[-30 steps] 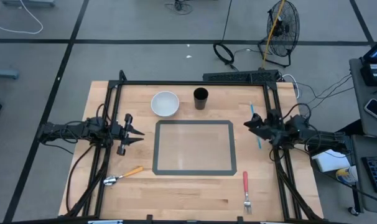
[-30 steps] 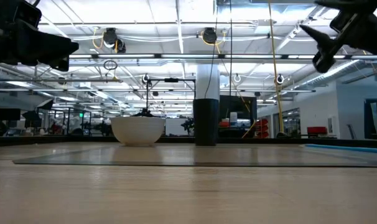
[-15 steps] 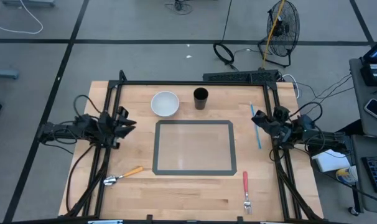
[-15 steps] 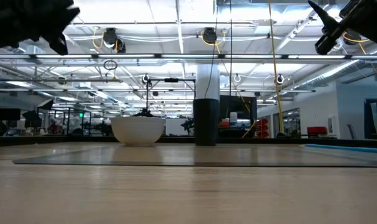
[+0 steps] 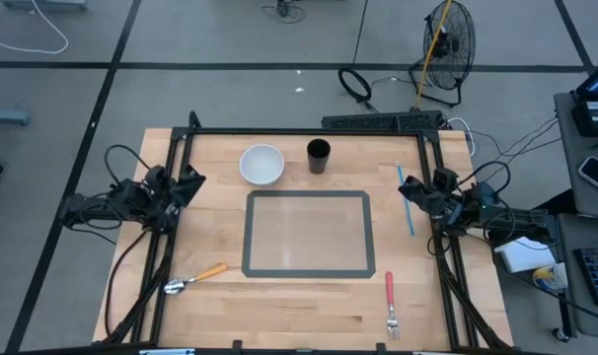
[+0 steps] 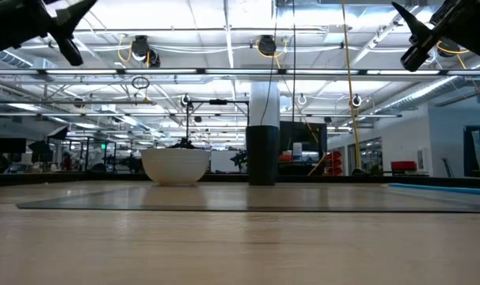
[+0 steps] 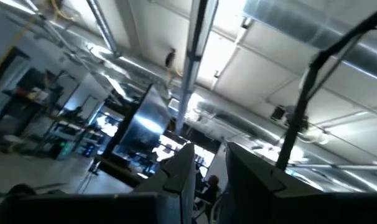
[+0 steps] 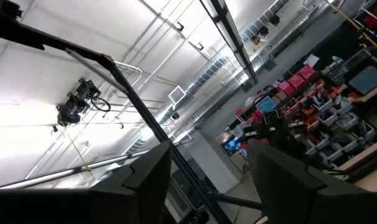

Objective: Pick & Place Utensil
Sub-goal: Put the white bowl on the light brown mat

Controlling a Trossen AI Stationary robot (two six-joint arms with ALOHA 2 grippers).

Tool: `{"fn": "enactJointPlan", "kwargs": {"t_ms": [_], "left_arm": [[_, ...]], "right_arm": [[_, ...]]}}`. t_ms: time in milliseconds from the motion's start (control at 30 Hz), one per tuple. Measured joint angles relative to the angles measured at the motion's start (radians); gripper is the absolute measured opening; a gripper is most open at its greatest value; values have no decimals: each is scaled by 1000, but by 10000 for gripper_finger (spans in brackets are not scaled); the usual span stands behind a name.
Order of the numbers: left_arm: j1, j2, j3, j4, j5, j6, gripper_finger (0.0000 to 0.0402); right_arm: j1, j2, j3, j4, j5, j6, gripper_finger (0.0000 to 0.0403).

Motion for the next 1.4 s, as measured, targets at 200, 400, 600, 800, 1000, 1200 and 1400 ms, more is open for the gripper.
{"fn": "enactJointPlan", "kwargs": {"t_ms": [200, 400, 600, 800, 1000, 1200, 1400], "left_arm": [[0, 0, 0, 1, -92, 24, 93], [0, 0, 0, 8, -218, 125, 93], [0, 0, 0, 4, -289, 113, 93], [0, 0, 0, -42, -276, 127, 93], [0, 1, 15, -21, -145, 100, 93], [0, 28, 72, -53, -78, 61, 93], [0, 165, 207, -52, -36, 118, 93]], "right_arm": [[0, 0, 0, 0, 22, -115, 203], [0, 1, 0, 0, 153, -91, 193], [0, 26, 0, 1, 183, -102, 191], [0, 85, 2, 34, 180, -106, 185], [0, 165, 88, -9, 141, -237, 176], [0, 245, 183, 0, 145, -364, 169], [0, 298, 244, 18, 139, -407, 169]]}}
